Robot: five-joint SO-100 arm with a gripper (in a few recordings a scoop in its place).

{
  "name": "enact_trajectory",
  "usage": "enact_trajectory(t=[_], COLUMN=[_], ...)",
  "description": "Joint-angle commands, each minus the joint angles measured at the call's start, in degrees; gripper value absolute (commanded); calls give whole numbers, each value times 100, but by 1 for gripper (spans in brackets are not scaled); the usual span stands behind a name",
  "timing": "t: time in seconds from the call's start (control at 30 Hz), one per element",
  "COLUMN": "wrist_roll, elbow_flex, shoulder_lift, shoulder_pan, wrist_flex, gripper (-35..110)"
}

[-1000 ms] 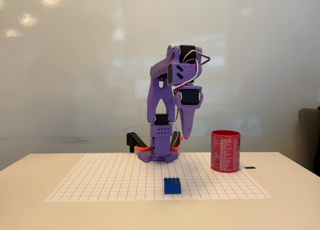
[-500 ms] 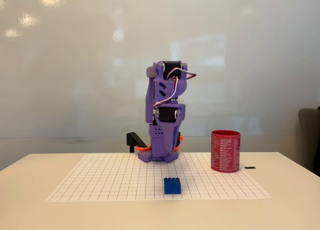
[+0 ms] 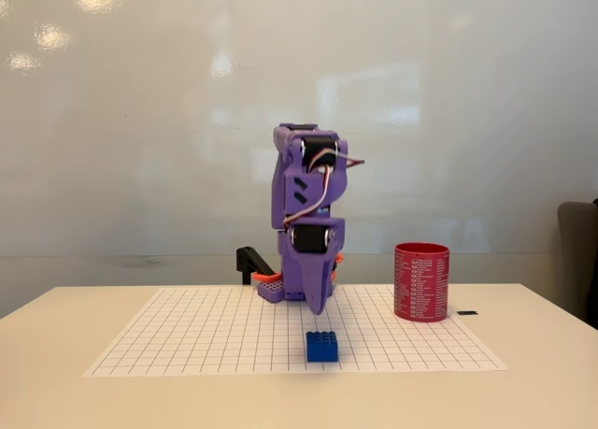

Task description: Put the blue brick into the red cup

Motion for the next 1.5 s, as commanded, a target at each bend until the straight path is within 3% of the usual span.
enact_trajectory(t=[0.0, 0.27, 0.3, 0.37, 0.47, 1.03, 1.1, 1.2, 1.47], wrist_roll=[18, -141, -158, -79, -44, -343, -387, -501, -712], elbow_flex=[9, 88, 70, 62, 44, 360, 413, 387, 422], shoulder_lift=[70, 35, 35, 53, 44, -949, -958, -958, -905], shoulder_pan=[-35, -9, -35, -53, -114, -580, -448, -237, -79], wrist_flex=[9, 114, 211, 387, 589, 290, 185, 53, -70], gripper=[-1, 0, 6, 46, 61, 58, 49, 0, 0])
